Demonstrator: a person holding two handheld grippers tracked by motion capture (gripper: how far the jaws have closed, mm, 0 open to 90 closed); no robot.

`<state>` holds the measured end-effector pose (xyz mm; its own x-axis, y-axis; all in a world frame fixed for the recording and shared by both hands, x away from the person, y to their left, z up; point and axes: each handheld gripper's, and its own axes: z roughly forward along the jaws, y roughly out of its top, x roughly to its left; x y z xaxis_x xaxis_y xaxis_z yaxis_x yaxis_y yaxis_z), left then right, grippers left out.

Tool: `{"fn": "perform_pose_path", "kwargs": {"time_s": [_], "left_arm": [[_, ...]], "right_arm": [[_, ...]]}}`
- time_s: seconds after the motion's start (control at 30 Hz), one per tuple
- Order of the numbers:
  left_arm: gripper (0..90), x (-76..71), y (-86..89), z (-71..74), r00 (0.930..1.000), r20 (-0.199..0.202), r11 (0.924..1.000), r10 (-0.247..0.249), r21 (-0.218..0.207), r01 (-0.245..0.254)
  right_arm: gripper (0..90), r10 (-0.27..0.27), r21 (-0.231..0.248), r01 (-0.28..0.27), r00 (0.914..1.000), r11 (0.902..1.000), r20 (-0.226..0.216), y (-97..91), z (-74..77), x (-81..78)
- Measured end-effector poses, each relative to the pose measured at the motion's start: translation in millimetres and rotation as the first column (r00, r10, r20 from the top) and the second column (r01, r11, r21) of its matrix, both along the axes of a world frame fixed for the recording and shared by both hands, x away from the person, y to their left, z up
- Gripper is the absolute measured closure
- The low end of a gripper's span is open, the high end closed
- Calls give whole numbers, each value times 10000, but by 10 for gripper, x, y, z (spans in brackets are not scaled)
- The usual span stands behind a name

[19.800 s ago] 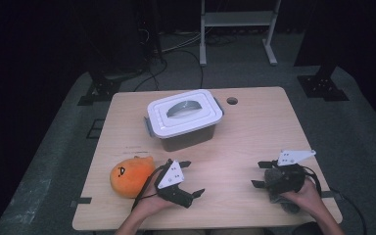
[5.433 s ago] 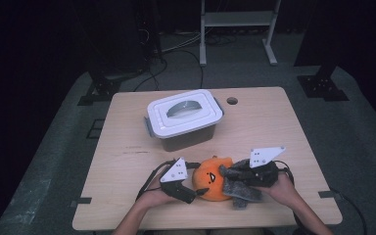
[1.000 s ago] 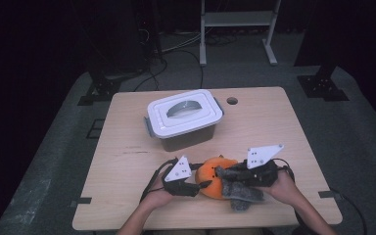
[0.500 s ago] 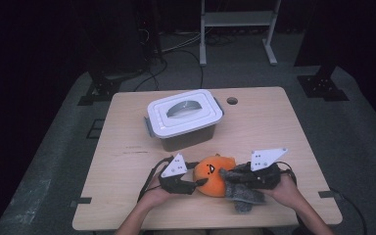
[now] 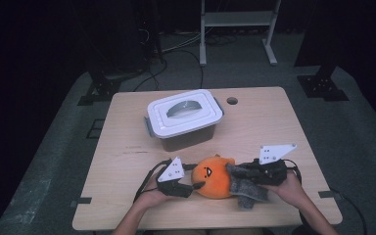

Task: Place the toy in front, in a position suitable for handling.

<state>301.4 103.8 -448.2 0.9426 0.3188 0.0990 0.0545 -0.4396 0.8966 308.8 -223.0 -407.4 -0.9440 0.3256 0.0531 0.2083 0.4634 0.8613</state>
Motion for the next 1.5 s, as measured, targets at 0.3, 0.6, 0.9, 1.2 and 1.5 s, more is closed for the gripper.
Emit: {"fn": "perform_pose_path", "kwargs": {"time_s": [0.3, 0.6, 0.9, 1.2, 1.5], "left_arm": [[210, -72, -96, 99, 9994, 82, 9991, -331, -272, 333], [350, -71, -88, 53, 9995, -275, 9998, -121, 169, 126], [338, -51, 27, 39, 9921, -810, 9953, -958, -180, 946], [280, -36, 2, 83, 9973, -437, 9961, -585, -681, 554], [335, -131, -57, 85, 9962, -286, 9966, -822, 28, 823]], "right_arm": [[771, 526, -75, -526, 9986, 9986, -76, 222, -69, -48], [769, 446, -124, -450, 9984, 9989, -337, 84, -142, -94], [769, -337, 261, 352, 9978, 9990, -567, -31, -103, 31], [768, 258, -58, -261, 9987, 9996, -441, 144, -138, 1], [770, 323, 461, -317, 9994, 9984, -127, 276, 102, 69]]}}
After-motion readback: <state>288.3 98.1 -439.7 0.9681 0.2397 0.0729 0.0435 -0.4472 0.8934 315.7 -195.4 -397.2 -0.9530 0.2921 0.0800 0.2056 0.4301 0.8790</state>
